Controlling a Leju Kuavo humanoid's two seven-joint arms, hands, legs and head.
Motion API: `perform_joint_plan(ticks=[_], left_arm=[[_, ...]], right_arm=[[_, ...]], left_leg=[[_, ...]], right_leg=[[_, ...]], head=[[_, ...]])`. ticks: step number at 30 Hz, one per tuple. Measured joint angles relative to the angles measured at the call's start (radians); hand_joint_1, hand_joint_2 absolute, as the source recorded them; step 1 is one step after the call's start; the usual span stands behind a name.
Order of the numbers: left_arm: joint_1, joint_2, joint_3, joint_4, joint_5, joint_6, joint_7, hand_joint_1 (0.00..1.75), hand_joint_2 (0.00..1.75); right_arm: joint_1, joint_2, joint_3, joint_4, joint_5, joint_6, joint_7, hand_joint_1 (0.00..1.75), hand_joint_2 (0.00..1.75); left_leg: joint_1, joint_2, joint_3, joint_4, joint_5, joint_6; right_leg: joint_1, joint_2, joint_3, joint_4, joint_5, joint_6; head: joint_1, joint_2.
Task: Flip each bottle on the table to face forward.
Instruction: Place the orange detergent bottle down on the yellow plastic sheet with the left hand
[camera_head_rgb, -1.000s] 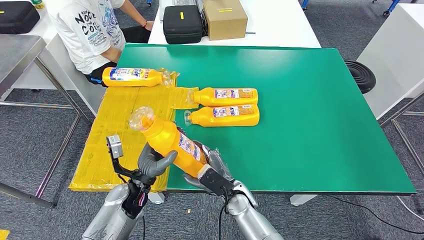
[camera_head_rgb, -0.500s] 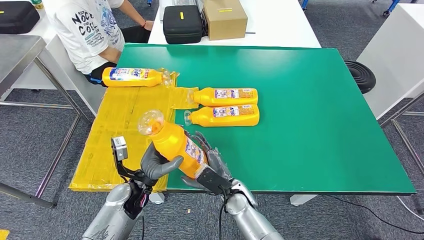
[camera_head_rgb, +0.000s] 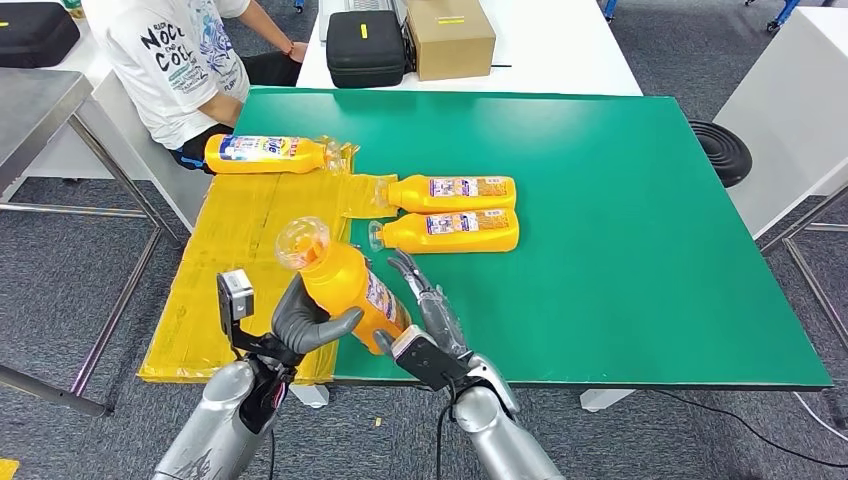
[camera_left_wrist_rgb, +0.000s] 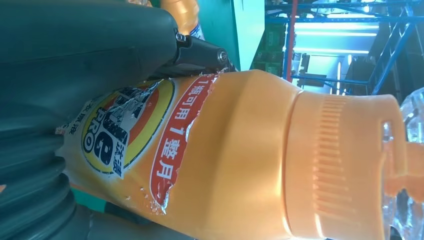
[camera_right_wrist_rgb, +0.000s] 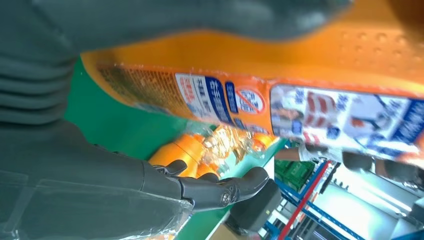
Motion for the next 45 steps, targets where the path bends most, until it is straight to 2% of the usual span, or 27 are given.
perform_joint_plan(ticks=[10,15,20,24,28,35,39,45], left_arm=[[-0.005,0.006,0.006,-0.006,-0.024,0.016,-0.001,1.75,1.75],[-0.046,0.028,0.039,-0.029,-0.156,0.144,-0.017,1.75,1.75],[-0.137,0.073,0.085,-0.044,-0.325,0.255,-0.017,1.75,1.75],[-0.279,0.128,0.108,-0.027,-0.492,0.322,-0.006,1.75,1.75],[-0.404,0.170,0.119,0.011,-0.561,0.341,0.002,1.75,1.75],[-0.480,0.190,0.128,0.054,-0.659,0.439,0.008,1.75,1.75],[-0.506,0.205,0.109,0.080,-0.828,0.468,0.044,1.75,1.75],[-0.516,0.251,-0.018,0.153,-1.115,0.394,0.094,1.75,1.75]], right_arm=[[0.014,-0.003,0.000,-0.041,0.006,0.001,0.001,0.00,0.00],[0.045,-0.016,0.009,-0.098,0.040,0.004,0.032,0.00,0.00],[0.066,-0.029,0.013,-0.151,0.063,0.011,0.057,0.00,0.00],[0.086,-0.039,0.011,-0.187,0.069,0.023,0.066,0.00,0.00],[0.099,-0.044,0.009,-0.210,0.080,0.038,0.076,0.00,0.00],[0.105,-0.044,0.002,-0.235,0.097,0.044,0.094,0.00,0.00],[0.114,-0.044,-0.012,-0.251,0.094,0.046,0.099,0.00,0.00],[0.119,-0.045,-0.051,-0.276,0.067,0.058,0.095,0.00,0.00]], left_leg=[[0.000,0.000,0.000,0.000,0.000,0.000],[0.000,0.000,0.000,0.000,0.000,0.000],[0.001,0.000,0.000,0.000,0.001,-0.001],[0.001,0.000,0.000,0.000,0.002,0.000],[0.001,0.000,-0.001,0.000,0.003,0.000],[0.001,0.000,-0.001,0.000,0.003,0.000],[0.001,0.000,-0.001,0.000,0.003,0.000],[0.001,0.000,-0.001,0.000,0.003,0.000]], right_leg=[[0.000,0.000,0.000,0.000,0.000,0.000],[0.000,0.000,0.000,0.000,0.000,0.000],[0.001,0.000,0.000,0.001,0.000,0.000],[0.001,0.000,-0.001,0.001,0.001,0.000],[0.001,0.000,-0.001,0.001,0.001,0.000],[0.001,0.000,-0.001,0.001,0.001,0.000],[0.001,0.000,-0.002,0.001,0.001,-0.001],[0.001,0.000,-0.001,0.001,0.001,-0.001]], head=[[0.000,0.000],[0.000,0.000],[0.000,0.000],[0.000,0.000],[0.000,0.000],[0.000,0.000],[0.000,0.000],[0.000,0.000]])
